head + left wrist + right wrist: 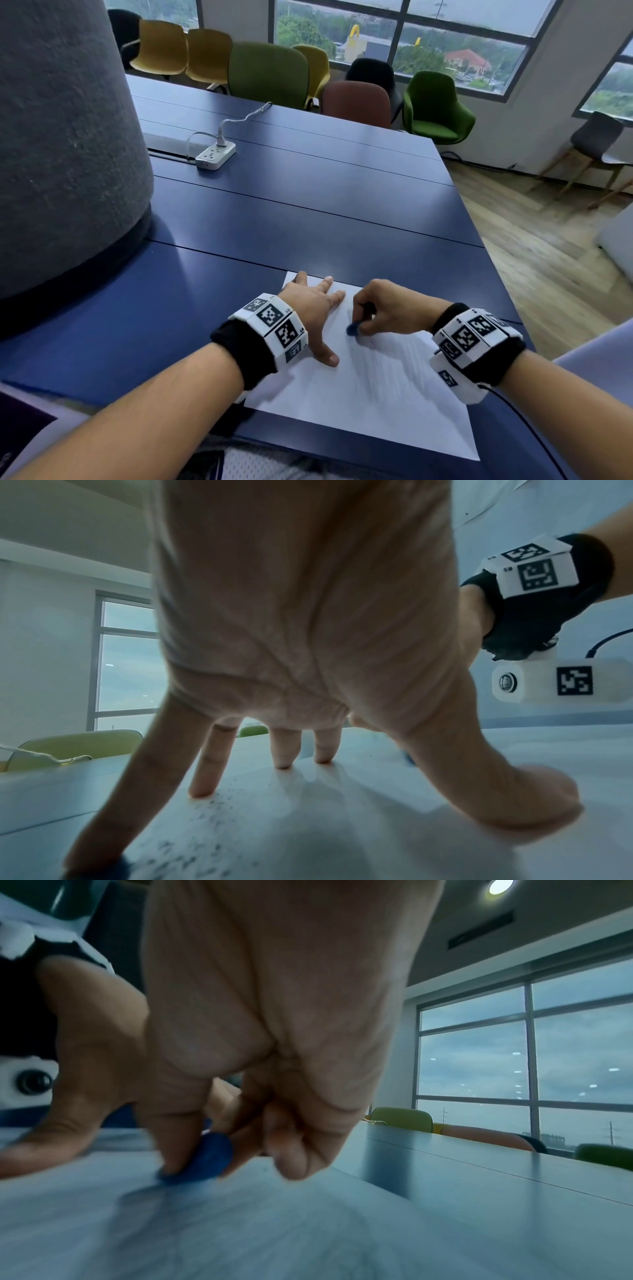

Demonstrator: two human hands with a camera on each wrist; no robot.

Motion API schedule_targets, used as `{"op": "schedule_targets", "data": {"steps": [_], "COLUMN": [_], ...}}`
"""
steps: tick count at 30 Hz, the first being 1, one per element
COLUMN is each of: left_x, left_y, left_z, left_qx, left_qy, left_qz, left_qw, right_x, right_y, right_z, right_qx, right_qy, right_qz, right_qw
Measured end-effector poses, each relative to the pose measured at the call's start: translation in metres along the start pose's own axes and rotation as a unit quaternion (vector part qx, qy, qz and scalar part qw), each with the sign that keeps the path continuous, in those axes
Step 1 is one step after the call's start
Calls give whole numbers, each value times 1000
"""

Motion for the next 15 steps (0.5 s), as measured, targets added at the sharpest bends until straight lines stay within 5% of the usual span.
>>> {"op": "schedule_targets", "data": {"steps": [2, 6, 10, 15], "left_x": [0, 0, 0, 0], "left_y": [-1, -1, -1, 0], "left_z": [-1, 0, -1, -1], "left_qx": [0, -3, -2, -3], "left_qy": [-1, 4, 2, 4], "left_qz": [-2, -2, -5, 5], "left_qw": [1000, 1000, 1000, 1000], "right_x": [1, -1, -2, 0], "right_y": [3, -16, -3, -23], "right_z": [-1, 8, 5, 15], "right_qx": [34, -61, 13, -97], "right_qy": [12, -7, 10, -22], "right_qz": [-13, -7, 7, 11], "right_qw": [999, 998, 1000, 995]}}
Point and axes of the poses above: each hand's wrist, its own z-axis away from the middle knuckle, its own y-axis out of the back of the hand, x = y × z, the point moved 8 cm from there along -z, towards the middle knuckle, and after that the axes turned 15 degrees about -z, right-handed, at the moved point
